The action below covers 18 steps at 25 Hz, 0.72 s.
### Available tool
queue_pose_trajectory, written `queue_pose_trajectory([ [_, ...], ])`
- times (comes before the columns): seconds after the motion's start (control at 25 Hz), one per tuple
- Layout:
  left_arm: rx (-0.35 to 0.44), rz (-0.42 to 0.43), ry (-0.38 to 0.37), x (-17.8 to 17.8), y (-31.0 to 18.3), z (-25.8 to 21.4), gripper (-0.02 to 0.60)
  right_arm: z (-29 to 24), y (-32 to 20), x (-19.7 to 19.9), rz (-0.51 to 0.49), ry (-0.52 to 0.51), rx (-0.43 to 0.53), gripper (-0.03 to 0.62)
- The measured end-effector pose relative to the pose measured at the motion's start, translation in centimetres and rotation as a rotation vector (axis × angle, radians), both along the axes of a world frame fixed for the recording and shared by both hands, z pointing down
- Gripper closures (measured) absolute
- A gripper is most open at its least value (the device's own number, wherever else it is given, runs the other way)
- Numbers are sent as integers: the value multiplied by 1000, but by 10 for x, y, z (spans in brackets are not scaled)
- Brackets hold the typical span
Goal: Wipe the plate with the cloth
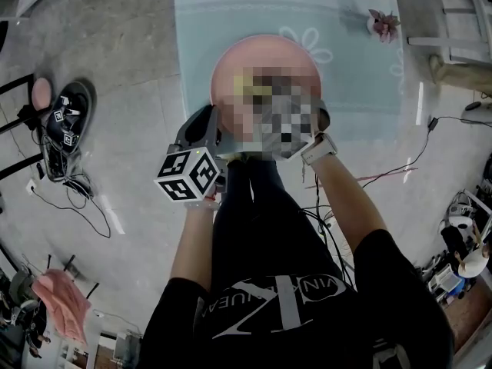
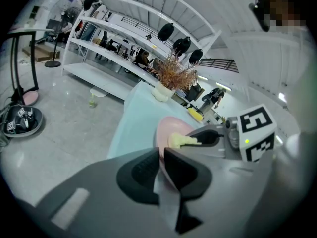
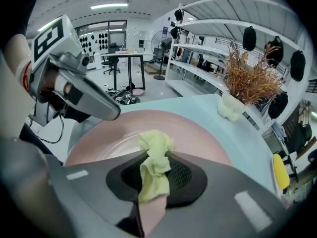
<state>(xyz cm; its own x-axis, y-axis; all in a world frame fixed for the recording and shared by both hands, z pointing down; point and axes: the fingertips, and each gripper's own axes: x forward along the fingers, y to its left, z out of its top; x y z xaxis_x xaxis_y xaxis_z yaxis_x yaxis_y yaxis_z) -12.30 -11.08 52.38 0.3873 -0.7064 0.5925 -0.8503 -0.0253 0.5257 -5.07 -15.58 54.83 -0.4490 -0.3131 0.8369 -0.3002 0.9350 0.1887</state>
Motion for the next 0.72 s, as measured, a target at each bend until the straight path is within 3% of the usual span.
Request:
queue_pose_trajectory([
  [0.36,-1,-1,-3,0,1,-1,581,-2,-31,41,94,53,58,514],
  [0.72,5,-2,-1,-1,2,0,581,-1,-18,82,175,108,86,514],
])
